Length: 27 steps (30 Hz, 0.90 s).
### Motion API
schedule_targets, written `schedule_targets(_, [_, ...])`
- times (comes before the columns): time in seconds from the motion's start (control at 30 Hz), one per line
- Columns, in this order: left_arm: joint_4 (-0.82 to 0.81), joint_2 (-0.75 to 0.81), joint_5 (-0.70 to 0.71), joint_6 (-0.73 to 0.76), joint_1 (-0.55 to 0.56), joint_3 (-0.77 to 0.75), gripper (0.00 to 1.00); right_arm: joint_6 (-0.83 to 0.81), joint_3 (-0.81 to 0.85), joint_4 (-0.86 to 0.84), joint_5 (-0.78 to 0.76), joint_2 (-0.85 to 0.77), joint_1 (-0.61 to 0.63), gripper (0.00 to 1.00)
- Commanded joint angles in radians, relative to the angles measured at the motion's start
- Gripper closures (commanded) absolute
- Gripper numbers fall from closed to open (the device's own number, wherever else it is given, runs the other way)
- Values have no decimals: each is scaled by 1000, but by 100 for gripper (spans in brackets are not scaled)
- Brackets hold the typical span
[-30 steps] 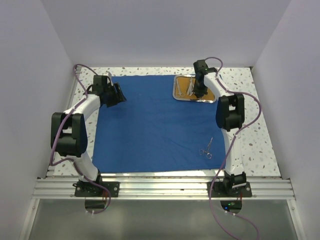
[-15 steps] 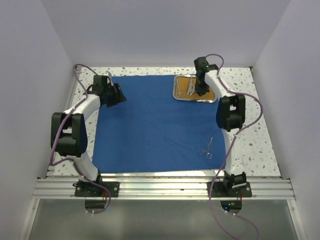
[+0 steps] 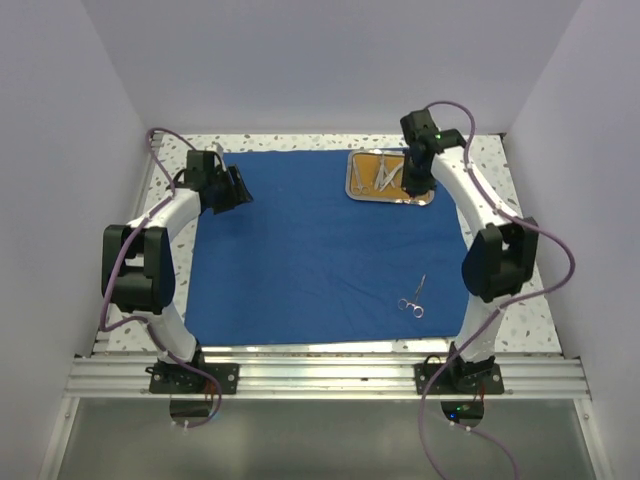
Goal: Open and lay out the surgical kit
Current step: Place the medical item in the surgical kit.
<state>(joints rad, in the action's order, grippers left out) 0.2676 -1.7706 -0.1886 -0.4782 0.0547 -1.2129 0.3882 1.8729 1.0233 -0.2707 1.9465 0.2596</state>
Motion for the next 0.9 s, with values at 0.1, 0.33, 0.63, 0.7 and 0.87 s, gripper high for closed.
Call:
schedule_targets(0.1, [-53,-30,-35,-8,-1,-45,36,35,-447,31,100,-366,99,100])
schedule_targets(0.33, [-31,-105,-26,-16,31,-157,36,126,-774,44,189,-661,170,100])
schedule_targets(0.63, [-19,-153,18,-26,151,-299,36,218,-1003,3,234,-821,248,100])
schedule_targets(0.7, [-8,-150,20,-27,158,-318,36,225,-1040,0,223,-811,250,100])
schedule_targets(0.87, [-8,-130,35,-22,171,-309,36,228,-1083,-69,229,-767,250,100])
